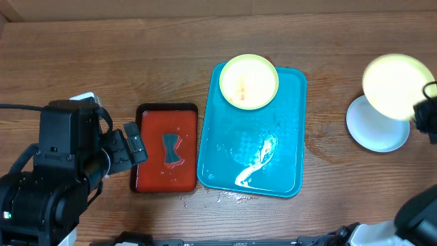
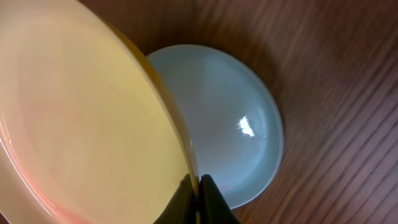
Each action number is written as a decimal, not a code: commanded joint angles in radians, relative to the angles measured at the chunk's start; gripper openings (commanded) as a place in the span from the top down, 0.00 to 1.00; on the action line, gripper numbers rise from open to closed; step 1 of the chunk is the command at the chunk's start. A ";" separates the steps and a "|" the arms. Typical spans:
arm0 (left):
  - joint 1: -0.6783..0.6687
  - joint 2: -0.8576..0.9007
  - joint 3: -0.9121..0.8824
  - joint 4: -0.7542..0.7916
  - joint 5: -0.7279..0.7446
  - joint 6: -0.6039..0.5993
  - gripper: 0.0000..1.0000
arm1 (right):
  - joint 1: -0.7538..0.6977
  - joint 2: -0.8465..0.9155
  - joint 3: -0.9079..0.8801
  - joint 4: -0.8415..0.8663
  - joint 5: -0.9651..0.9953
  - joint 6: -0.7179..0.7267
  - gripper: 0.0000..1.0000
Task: Clean dirty plates on tray and stack at the side
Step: 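Set the yellow plate onto the white plate right of the tray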
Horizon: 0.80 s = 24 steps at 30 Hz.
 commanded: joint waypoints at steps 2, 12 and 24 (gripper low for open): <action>-0.003 -0.003 0.006 -0.002 -0.013 -0.004 0.00 | -0.017 0.091 -0.006 -0.029 -0.013 -0.030 0.96; -0.003 -0.003 0.006 -0.002 -0.013 -0.004 0.00 | 0.028 0.108 -0.020 -0.035 0.090 -0.031 0.81; -0.003 -0.003 0.006 -0.002 -0.013 -0.004 0.00 | 0.249 -0.075 -0.010 -0.091 -0.148 -0.222 0.66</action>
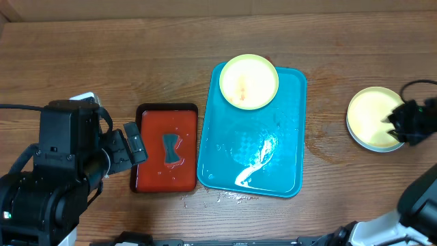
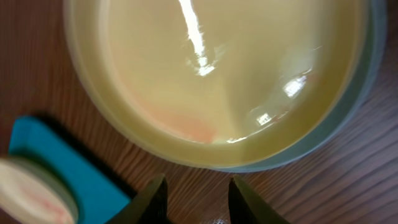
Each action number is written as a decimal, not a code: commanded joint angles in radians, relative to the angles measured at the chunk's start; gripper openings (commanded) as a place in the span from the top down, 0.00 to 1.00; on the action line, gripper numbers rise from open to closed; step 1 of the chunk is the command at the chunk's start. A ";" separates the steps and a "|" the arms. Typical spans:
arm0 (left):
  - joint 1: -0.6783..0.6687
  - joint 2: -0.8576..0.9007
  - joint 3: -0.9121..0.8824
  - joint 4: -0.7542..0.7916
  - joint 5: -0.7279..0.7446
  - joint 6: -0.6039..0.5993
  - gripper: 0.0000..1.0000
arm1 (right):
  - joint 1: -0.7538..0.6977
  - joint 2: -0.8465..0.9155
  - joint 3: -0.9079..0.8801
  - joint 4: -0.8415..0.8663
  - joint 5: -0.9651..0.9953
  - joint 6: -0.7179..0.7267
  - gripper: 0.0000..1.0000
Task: Clean dirty plates on tray and stack at the side
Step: 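Set the yellow plate onto the white plate right of the tray, then grasp the remaining yellow plate rim and drag it to tray center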
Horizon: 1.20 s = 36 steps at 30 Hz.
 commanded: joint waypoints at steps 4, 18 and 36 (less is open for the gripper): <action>-0.003 -0.003 0.006 -0.002 -0.013 -0.004 0.00 | 0.304 -0.240 0.015 -0.013 -0.051 -0.145 0.66; -0.003 -0.003 0.006 -0.002 -0.013 -0.004 0.00 | 0.789 -0.111 0.014 0.422 0.435 -0.209 0.33; -0.003 -0.003 0.006 -0.002 -0.013 -0.004 0.00 | 0.772 0.290 0.014 0.733 0.303 -0.292 0.85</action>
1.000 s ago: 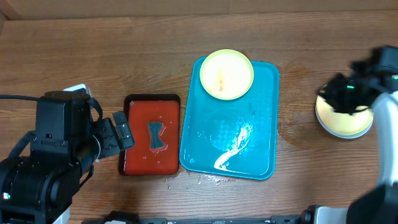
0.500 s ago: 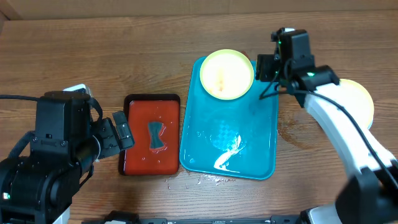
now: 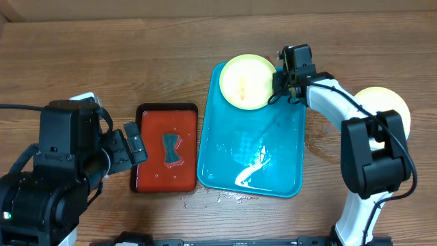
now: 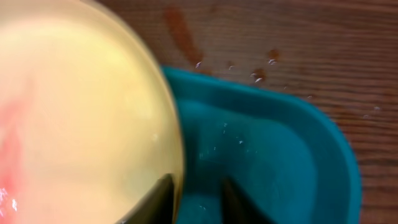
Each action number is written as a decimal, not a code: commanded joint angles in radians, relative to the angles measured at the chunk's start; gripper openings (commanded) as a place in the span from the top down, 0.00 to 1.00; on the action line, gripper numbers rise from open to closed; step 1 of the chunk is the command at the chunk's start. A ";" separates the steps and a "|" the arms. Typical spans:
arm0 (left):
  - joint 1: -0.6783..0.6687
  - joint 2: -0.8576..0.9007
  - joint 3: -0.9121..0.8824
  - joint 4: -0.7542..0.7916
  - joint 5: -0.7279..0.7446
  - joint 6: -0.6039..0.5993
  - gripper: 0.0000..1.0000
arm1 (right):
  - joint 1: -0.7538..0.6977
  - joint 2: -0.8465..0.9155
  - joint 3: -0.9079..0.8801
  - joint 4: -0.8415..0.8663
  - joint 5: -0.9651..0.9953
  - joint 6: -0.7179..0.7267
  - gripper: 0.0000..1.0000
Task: Clean dirty plates on tray and stack at the side
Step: 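Grasp the remaining yellow plate rim and drag it to tray center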
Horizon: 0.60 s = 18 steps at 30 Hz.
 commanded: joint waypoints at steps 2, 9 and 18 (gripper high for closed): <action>-0.003 -0.003 0.006 -0.002 -0.013 -0.004 0.00 | -0.003 -0.004 0.011 0.006 -0.059 -0.005 0.64; -0.003 -0.003 0.006 -0.002 -0.013 -0.004 0.00 | -0.003 0.030 0.004 -0.020 -0.092 0.025 0.91; -0.003 -0.003 0.006 -0.002 -0.013 -0.004 0.00 | -0.011 -0.139 0.037 -0.224 -0.092 0.074 0.96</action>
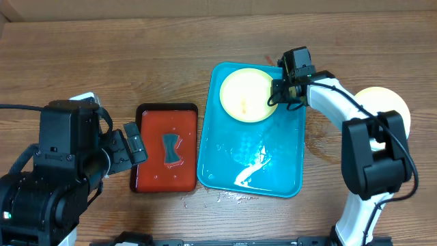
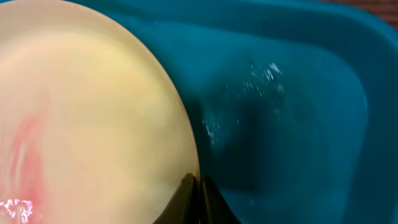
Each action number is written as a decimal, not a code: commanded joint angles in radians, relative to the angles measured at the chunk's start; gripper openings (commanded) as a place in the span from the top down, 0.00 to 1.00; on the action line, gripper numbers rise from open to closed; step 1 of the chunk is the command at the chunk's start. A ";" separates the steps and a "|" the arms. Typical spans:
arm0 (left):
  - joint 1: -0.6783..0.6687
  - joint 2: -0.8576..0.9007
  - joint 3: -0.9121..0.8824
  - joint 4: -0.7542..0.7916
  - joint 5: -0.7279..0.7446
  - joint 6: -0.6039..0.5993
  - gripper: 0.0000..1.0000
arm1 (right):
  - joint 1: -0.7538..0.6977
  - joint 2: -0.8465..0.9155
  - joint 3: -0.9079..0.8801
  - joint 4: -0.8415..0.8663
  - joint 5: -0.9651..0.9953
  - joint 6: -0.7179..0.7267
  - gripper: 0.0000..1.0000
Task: Clean dirty plates on tray and stack at the side
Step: 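Grasp the remaining yellow plate rim and drag it to tray center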
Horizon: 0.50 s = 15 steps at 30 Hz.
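Observation:
A dirty yellow plate (image 1: 244, 94) with reddish smears (image 2: 81, 118) lies at the far end of the teal tray (image 1: 251, 160). My right gripper (image 1: 274, 96) is shut on the plate's right rim, and its fingertips (image 2: 198, 186) pinch the edge in the right wrist view. The wet tray floor (image 2: 292, 106) shows to the right of the plate. A stack of clean plates (image 1: 399, 102), yellow on top, sits at the table's right side, partly hidden by the right arm. My left gripper (image 1: 135, 144) hangs beside the red tray, and its jaws are unclear.
A red tray (image 1: 151, 154) holding a dark sponge (image 1: 171, 148) sits left of the teal tray. Water drops lie on the wood in front of the teal tray (image 1: 229, 197). The left arm's bulk fills the near left corner.
My right gripper was open astride the dirty plate's rim and is now shut on it. The plate has shifted slightly toward the tray's middle.
My right gripper first held a yellow plate tilted over a white plate at the right side. Then that plate lay on the white one and the gripper was open. Later the gripper stood open at the dirty plate on the tray, and now grips its rim.

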 commanded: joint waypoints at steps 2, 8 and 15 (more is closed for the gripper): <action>-0.003 -0.003 0.006 -0.002 -0.013 -0.004 0.00 | -0.010 -0.200 0.025 -0.092 -0.002 0.025 0.96; -0.003 -0.003 0.006 -0.002 -0.013 -0.004 0.00 | -0.010 -0.402 0.025 -0.323 -0.002 0.103 0.96; -0.003 -0.003 0.006 -0.002 -0.013 -0.004 0.00 | 0.008 -0.400 -0.128 -0.435 -0.034 0.220 0.96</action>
